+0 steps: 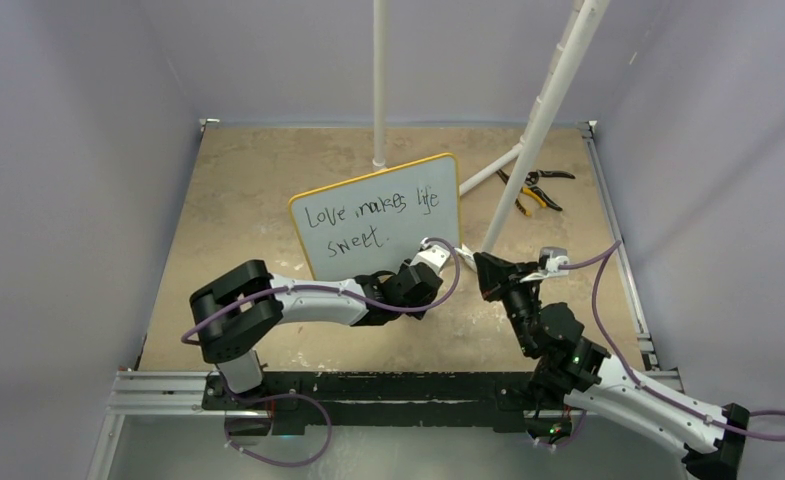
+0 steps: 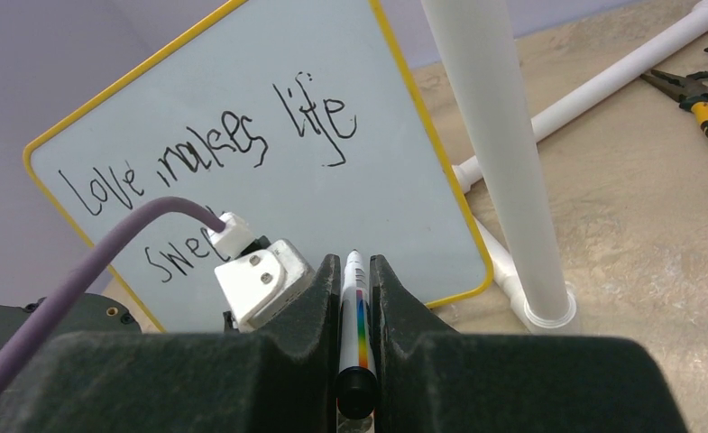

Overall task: Write a sentence on the whiteboard
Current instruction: Close the whiteboard marker at the center of the board.

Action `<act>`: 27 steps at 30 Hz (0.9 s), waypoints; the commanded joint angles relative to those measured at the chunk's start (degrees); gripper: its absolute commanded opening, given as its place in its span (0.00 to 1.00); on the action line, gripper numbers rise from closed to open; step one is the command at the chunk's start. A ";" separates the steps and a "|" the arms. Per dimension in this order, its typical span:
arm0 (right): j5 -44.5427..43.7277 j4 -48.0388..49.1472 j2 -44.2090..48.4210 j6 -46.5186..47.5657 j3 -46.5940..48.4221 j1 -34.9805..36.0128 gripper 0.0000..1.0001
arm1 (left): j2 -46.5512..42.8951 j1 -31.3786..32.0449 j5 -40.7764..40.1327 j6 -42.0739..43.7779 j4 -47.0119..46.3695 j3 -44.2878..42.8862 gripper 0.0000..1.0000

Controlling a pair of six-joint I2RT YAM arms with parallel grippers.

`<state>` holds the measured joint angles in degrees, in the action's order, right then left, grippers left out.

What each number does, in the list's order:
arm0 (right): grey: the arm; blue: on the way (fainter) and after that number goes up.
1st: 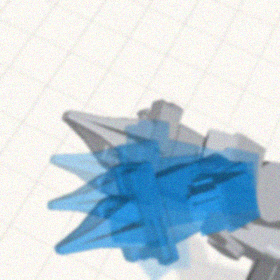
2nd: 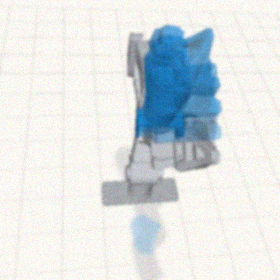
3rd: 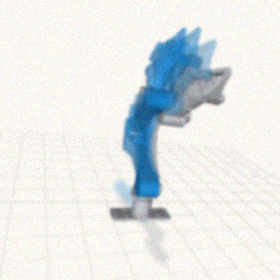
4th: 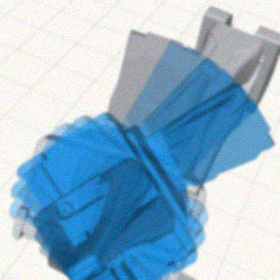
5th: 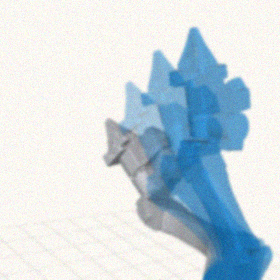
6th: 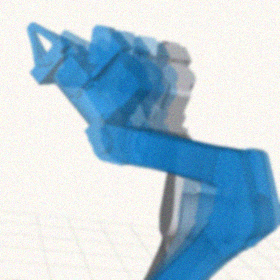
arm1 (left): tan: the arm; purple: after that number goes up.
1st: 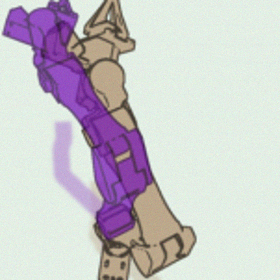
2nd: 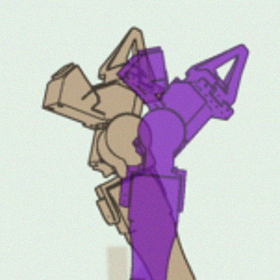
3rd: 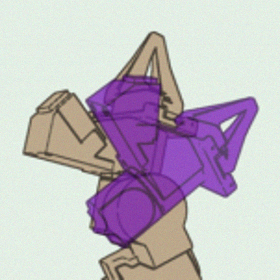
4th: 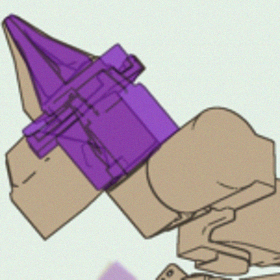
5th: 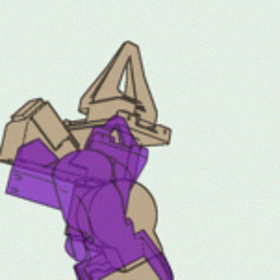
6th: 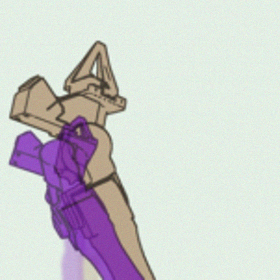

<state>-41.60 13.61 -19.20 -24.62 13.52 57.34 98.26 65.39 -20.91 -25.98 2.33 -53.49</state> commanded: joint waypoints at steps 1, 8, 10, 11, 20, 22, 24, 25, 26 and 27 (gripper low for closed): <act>-1.86 -0.94 0.87 -1.55 -0.42 -0.04 0.00 | 1.05 0.07 -3.75 -0.21 -0.89 -2.45 0.42; -1.96 -0.25 -0.23 -1.81 -0.68 -0.04 0.00 | 2.82 0.01 -2.99 1.46 -3.65 -2.39 0.40; -1.99 -0.25 -0.67 -1.99 -0.77 -0.05 0.00 | 3.17 0.01 -3.19 1.69 -3.73 -2.43 0.39; -1.99 -0.31 -0.81 -2.15 -0.77 -0.04 0.00 | 3.43 0.01 -3.32 1.72 -3.81 -2.37 0.39; -2.79 -0.13 -2.38 -3.79 -1.78 -0.04 0.00 | 4.96 0.01 -4.21 1.97 -4.24 -2.39 0.33; -3.07 0.01 -2.59 -4.01 -1.91 -0.04 0.00 | 4.99 0.01 -4.44 1.98 -4.53 -2.17 0.32; -4.05 -0.03 -2.44 -4.26 -1.83 -0.03 0.00 | 5.01 0.01 -4.45 2.18 -5.13 -1.98 0.32; -4.28 -0.18 -2.30 -4.48 -1.83 -0.04 0.00 | 5.06 0.01 -4.16 2.38 -5.47 -1.90 0.32; -4.65 -0.50 -2.13 -4.84 -1.75 -0.04 0.00 | 5.22 0.01 -3.96 2.54 -5.64 -1.90 0.32; -5.02 -0.88 -1.89 -5.21 -1.74 -0.04 0.00 | 5.37 0.01 -3.89 2.59 -5.79 -1.96 0.32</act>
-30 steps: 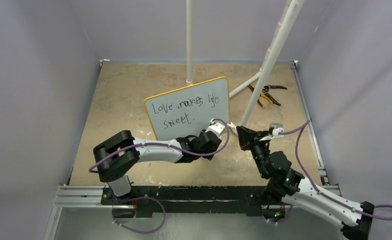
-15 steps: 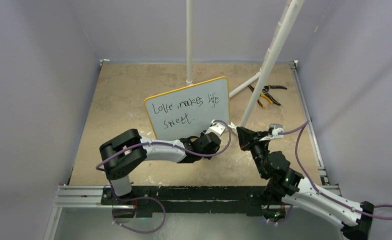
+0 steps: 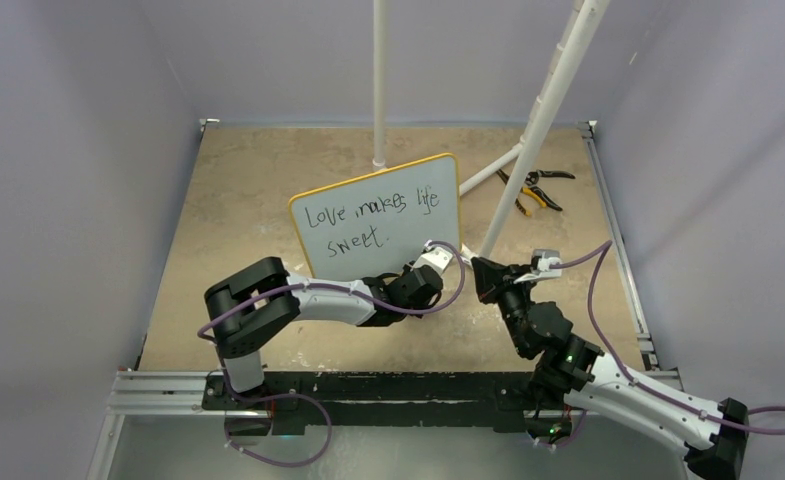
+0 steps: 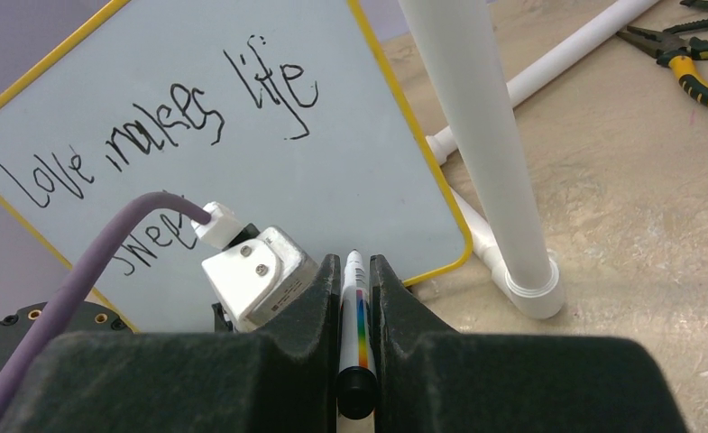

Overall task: Write a sentence on the whiteboard
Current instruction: Close the whiteboard marker at the center of the board.

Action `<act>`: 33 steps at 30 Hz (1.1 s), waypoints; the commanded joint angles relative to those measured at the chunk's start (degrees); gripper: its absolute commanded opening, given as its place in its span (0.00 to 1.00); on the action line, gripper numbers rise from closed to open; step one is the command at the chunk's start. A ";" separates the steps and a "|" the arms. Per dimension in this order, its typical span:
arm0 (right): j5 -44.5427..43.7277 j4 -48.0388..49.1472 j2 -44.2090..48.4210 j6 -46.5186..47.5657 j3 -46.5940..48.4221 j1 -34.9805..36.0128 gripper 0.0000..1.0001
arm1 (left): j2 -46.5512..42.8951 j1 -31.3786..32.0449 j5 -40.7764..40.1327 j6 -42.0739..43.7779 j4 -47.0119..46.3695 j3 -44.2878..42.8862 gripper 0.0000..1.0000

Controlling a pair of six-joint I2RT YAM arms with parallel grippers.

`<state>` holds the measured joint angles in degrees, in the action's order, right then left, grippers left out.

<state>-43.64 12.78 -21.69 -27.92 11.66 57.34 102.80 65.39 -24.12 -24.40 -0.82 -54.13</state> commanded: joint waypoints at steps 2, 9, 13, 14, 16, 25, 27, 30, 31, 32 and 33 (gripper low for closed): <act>-3.73 -0.65 1.21 -2.54 0.12 -0.04 0.00 | 1.05 0.01 -0.50 1.14 -2.87 -1.33 0.32; -4.27 -1.17 2.09 -2.92 0.03 -0.04 0.00 | 1.60 0.01 -0.40 1.88 -3.48 -1.34 0.27; -4.31 -1.26 2.03 -3.02 0.03 -0.04 0.00 | 2.34 0.01 -0.02 2.45 -3.27 -1.20 0.09; -4.32 -1.33 2.02 -3.02 0.09 -0.04 0.00 | 2.35 0.01 0.15 2.62 -3.23 -1.14 0.05; -4.35 -1.54 2.01 -3.09 0.18 -0.04 0.00 | 1.81 0.01 0.56 3.02 -3.33 -0.47 0.00; -2.62 -5.57 -0.33 -6.01 3.56 -0.04 0.00 | -8.11 0.01 3.94 6.65 -13.39 11.13 0.00; 0.24 -5.98 -2.08 -6.39 4.44 -0.04 0.00 | -11.11 0.01 4.81 7.91 -15.94 14.35 0.00; 7.67 -6.17 -5.33 -6.75 5.45 -0.04 0.00 | -16.18 0.01 6.25 9.83 -19.73 20.01 0.00; 9.97 -5.89 -6.48 -7.20 5.74 -0.04 0.00 | -18.06 0.01 6.81 10.20 -20.96 21.77 0.00; 11.92 -5.74 -7.46 -8.53 6.08 -0.06 0.00 | -19.93 0.01 7.34 10.45 -21.98 23.20 0.00; 13.98 -5.73 -8.24 -10.07 6.71 -0.12 0.00 | -21.88 0.01 7.66 10.57 -22.44 24.36 0.00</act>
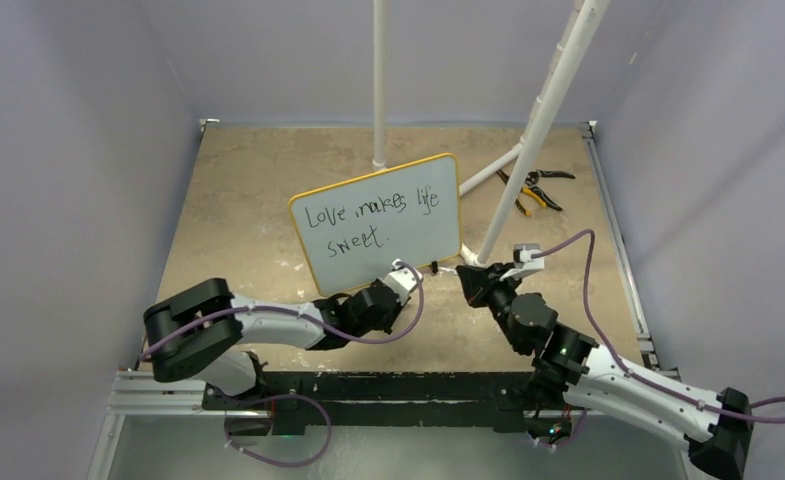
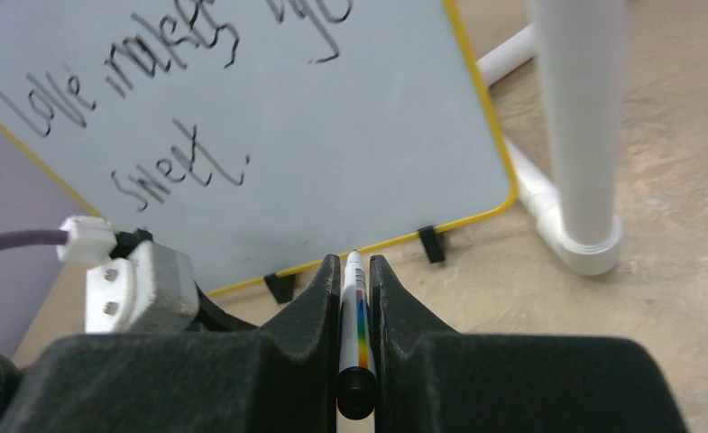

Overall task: Write a sentence on the whiteboard
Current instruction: Close the whiteboard marker at the center of the board.

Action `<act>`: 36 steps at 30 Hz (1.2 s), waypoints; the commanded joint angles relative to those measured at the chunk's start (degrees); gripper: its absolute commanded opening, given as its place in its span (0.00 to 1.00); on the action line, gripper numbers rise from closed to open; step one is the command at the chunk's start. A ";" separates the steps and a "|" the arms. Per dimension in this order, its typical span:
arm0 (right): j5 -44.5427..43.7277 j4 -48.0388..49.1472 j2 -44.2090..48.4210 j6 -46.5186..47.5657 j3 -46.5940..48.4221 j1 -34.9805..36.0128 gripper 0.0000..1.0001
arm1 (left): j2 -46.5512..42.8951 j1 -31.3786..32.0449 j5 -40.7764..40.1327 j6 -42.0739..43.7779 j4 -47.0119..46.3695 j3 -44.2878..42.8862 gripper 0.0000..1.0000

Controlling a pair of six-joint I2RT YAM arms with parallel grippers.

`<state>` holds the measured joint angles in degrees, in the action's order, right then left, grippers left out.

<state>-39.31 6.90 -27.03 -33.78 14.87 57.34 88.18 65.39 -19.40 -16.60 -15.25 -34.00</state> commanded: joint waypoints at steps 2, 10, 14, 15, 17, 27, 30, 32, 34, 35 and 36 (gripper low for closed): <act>14.10 0.85 -3.40 -6.51 4.55 -0.12 0.00 | -11.79 0.01 3.87 2.61 -6.65 5.17 0.00; 21.67 0.70 2.74 -9.84 8.32 -0.21 0.00 | -28.55 0.05 9.50 0.58 13.91 0.89 0.00; 25.21 -2.70 3.45 -8.90 12.28 -0.21 0.00 | -32.60 1.06 14.38 0.40 23.14 -4.50 0.00; 25.88 -4.05 3.21 -8.55 13.61 -0.21 0.00 | -33.18 1.06 14.35 1.03 25.57 -5.69 0.00; 27.13 -6.30 2.40 -7.51 15.83 -0.21 0.00 | -33.96 1.06 14.36 3.10 29.94 -8.03 0.00; 32.35 -15.14 0.04 -3.66 21.87 -0.21 0.00 | -40.48 0.97 13.54 8.43 34.27 -7.66 0.00; 32.29 -17.08 -0.03 -4.27 22.54 -0.21 0.00 | -41.34 0.97 13.37 8.59 34.37 -7.74 0.00; 32.72 -17.20 -0.17 -4.68 22.58 -0.21 0.00 | -41.90 0.97 13.61 8.58 34.08 -7.68 0.00; 33.01 -16.80 -0.49 -4.79 22.50 -0.21 0.00 | -42.31 0.97 13.98 8.71 33.92 -7.58 0.00; 33.06 -16.68 -0.75 -4.74 22.62 -0.21 0.00 | -42.50 0.97 14.03 8.85 33.88 -7.57 0.00; 33.02 -16.78 -1.13 -4.71 22.72 -0.21 0.00 | -42.68 0.97 14.11 8.85 33.87 -7.57 0.00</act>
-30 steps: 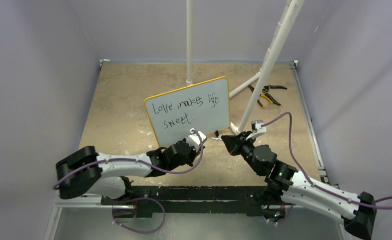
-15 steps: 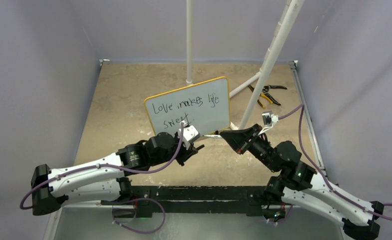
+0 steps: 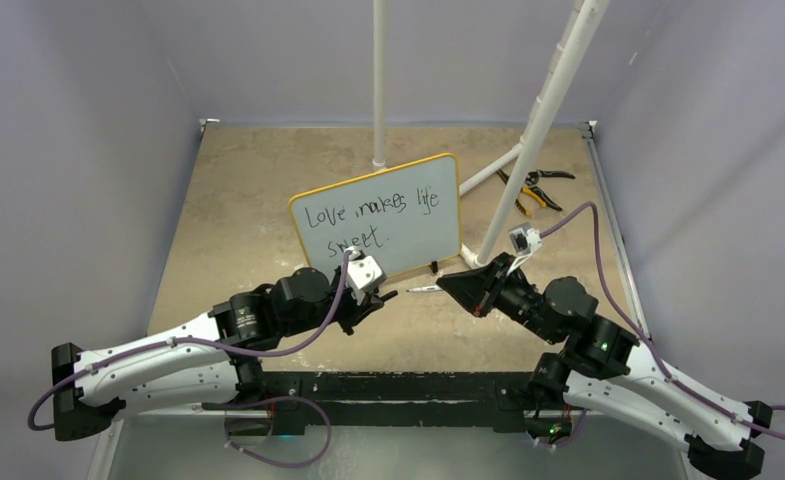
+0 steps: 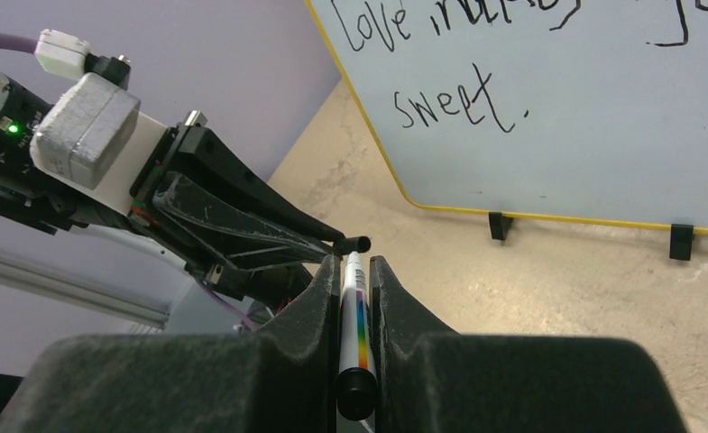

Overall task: Write a sentence on the whiteboard
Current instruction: Close the whiteboard marker at the center of the board.

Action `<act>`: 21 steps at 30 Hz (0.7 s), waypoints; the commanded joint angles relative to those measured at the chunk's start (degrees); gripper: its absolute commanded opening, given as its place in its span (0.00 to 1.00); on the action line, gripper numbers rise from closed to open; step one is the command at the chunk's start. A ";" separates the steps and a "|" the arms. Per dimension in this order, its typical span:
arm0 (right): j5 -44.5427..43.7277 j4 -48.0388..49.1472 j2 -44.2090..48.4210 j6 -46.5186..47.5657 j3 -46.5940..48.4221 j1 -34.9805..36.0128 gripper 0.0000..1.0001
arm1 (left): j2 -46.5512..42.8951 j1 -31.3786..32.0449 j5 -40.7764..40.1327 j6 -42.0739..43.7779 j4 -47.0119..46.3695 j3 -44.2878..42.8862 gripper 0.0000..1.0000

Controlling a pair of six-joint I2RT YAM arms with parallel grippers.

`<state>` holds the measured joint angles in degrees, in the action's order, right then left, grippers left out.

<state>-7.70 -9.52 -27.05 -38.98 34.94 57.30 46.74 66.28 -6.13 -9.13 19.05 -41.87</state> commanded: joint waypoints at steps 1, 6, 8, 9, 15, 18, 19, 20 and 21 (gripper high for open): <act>1.46 -0.31 -1.37 0.51 2.82 -0.17 0.00 | -1.44 0.08 1.00 1.39 -0.48 0.36 0.00; 2.62 1.47 -2.15 0.34 2.51 -0.17 0.00 | -1.98 0.08 2.26 1.59 -0.99 0.51 0.00; 3.01 2.17 -2.25 0.12 2.34 -0.17 0.00 | -2.00 0.08 3.25 1.84 -1.27 0.56 0.00; 3.00 2.37 -2.22 -0.01 2.37 -0.17 0.00 | -2.03 0.08 3.60 1.86 -1.29 0.64 0.00; 3.56 3.01 -2.23 -0.39 2.11 -0.17 0.00 | -2.13 0.08 4.29 2.18 -1.38 0.73 0.00; 3.57 2.76 -2.37 -0.39 1.96 -0.17 0.00 | -2.50 0.08 4.37 2.17 -1.55 0.81 0.00; 3.57 2.75 -2.39 -0.44 1.83 -0.17 0.00 | -2.65 0.08 4.39 2.18 -1.56 0.82 0.00; 3.64 2.77 -2.50 -0.48 1.81 -0.17 0.00 | -2.77 0.08 4.38 2.16 -1.62 0.82 0.00; 3.72 2.82 -2.53 -0.48 1.77 -0.17 0.00 | -2.91 0.08 4.42 2.16 -1.69 0.82 0.00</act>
<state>-4.91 -8.97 -29.26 -39.07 35.09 57.30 45.17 66.28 -2.74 -7.84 18.98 -41.34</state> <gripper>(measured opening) 0.123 0.048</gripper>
